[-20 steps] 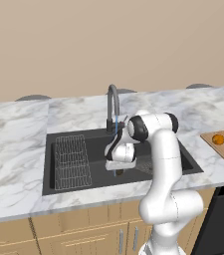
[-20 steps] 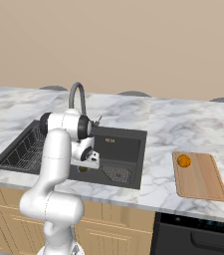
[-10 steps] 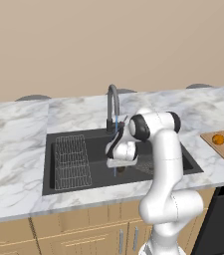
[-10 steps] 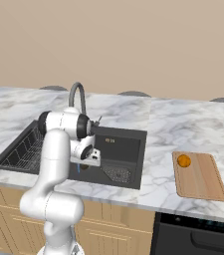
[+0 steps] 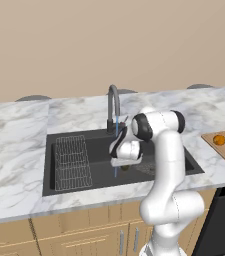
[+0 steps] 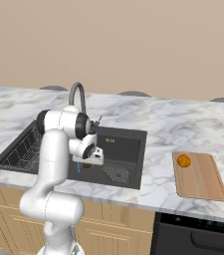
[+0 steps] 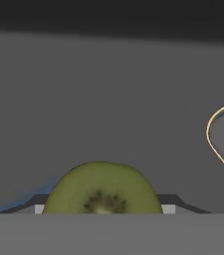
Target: Pick the orange, kiwi from the sink and place them on the cutting board to airdry. Then turn off the sink faucet.
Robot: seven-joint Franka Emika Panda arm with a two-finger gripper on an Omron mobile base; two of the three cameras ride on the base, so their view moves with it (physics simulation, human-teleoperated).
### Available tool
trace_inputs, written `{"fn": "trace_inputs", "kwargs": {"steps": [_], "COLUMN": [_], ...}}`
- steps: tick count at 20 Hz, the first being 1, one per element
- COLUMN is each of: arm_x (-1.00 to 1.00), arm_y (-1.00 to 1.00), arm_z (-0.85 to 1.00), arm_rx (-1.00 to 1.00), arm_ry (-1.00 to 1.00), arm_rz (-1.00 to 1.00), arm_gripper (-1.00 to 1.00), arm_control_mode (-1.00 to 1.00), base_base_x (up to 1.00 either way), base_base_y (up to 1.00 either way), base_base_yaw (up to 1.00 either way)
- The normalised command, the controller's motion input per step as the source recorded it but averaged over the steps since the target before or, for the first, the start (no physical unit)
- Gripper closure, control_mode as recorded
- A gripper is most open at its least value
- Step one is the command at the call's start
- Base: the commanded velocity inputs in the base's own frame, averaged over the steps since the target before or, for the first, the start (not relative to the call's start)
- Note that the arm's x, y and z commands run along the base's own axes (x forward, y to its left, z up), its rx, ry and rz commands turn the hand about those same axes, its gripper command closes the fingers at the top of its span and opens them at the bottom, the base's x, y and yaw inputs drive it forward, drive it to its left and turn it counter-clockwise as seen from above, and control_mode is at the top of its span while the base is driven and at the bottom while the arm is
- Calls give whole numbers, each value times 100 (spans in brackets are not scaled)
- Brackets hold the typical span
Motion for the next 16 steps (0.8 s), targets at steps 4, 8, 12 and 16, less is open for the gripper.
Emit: {"fn": "trace_inputs", "kwargs": {"steps": [4,8,12,16], "arm_x": [-6,-7,-9,-14], "arm_y": [-20,-24,-21,-23], "arm_z": [18,15,15,17], "arm_rx": [-2,-2,-2,-1], "arm_ry": [0,0,0,-1], "arm_rz": [-1,-1,-1,-1], "arm_gripper": [100,100,100,100], "arm_control_mode": [-100,-100,-100,-100], "base_base_x": [0,0,0,0], "base_base_y": [0,0,0,0], "base_base_yaw": [0,0,0,0]}}
